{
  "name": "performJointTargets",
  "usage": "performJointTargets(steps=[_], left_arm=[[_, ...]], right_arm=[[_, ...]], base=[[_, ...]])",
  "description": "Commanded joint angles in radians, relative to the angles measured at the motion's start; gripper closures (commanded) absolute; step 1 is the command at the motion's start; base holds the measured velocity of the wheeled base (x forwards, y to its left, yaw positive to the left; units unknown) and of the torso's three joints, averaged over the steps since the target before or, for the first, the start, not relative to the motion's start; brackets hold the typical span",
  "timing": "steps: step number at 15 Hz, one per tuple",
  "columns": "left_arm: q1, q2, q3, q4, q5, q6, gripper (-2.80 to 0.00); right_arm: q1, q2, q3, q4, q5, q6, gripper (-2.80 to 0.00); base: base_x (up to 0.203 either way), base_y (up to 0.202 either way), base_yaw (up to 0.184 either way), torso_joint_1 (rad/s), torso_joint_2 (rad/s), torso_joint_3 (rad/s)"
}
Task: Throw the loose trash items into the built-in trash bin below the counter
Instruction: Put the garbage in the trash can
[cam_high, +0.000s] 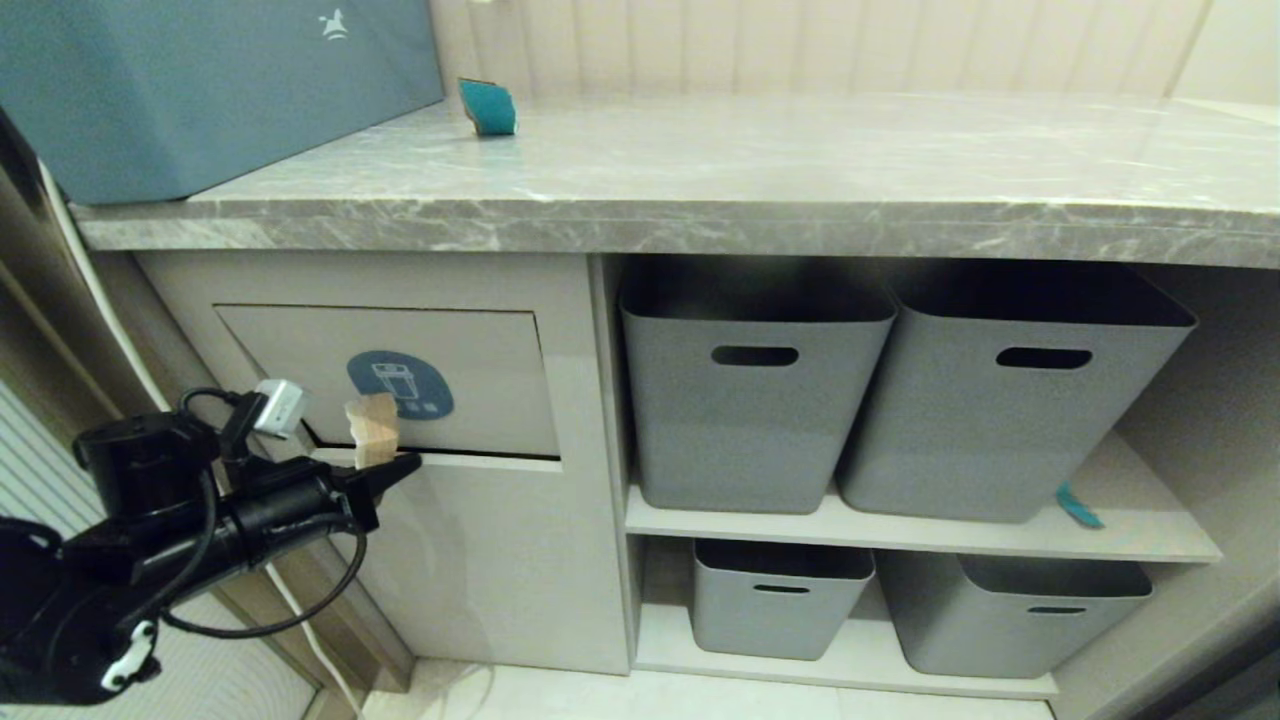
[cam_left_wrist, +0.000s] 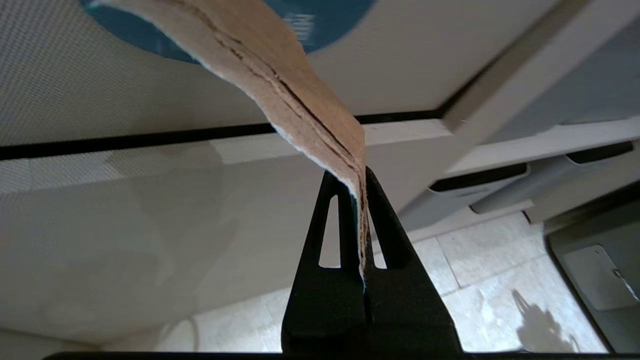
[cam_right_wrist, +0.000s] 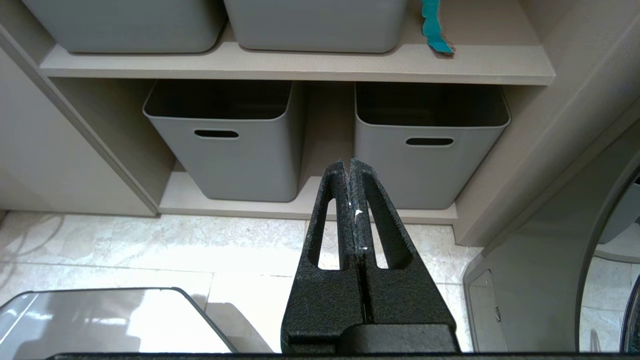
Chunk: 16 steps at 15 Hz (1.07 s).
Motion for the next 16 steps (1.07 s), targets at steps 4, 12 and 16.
performJointTargets(steps=[4, 12, 16], left_arm=[[0.002, 0.218, -0.156, -0.123, -0.005, -0.026, 0.00], [-0.031, 0.338, -0.392, -0.134, 0.001, -0.059, 0.00], [-0.034, 0.360, -0.446, -0.127, 0.006, -0.059, 0.00]], right_arm=[[0.000, 0.001, 0.000, 0.001, -0.001, 0.000, 0.00], [0.000, 0.001, 0.000, 0.001, -0.001, 0.000, 0.00], [0.000, 0.001, 0.000, 0.001, 0.000, 0.000, 0.00]], base=[[0.000, 0.000, 0.000, 0.000, 0.00, 0.000], [0.000, 0.000, 0.000, 0.000, 0.00, 0.000], [0.000, 0.000, 0.000, 0.000, 0.00, 0.000]])
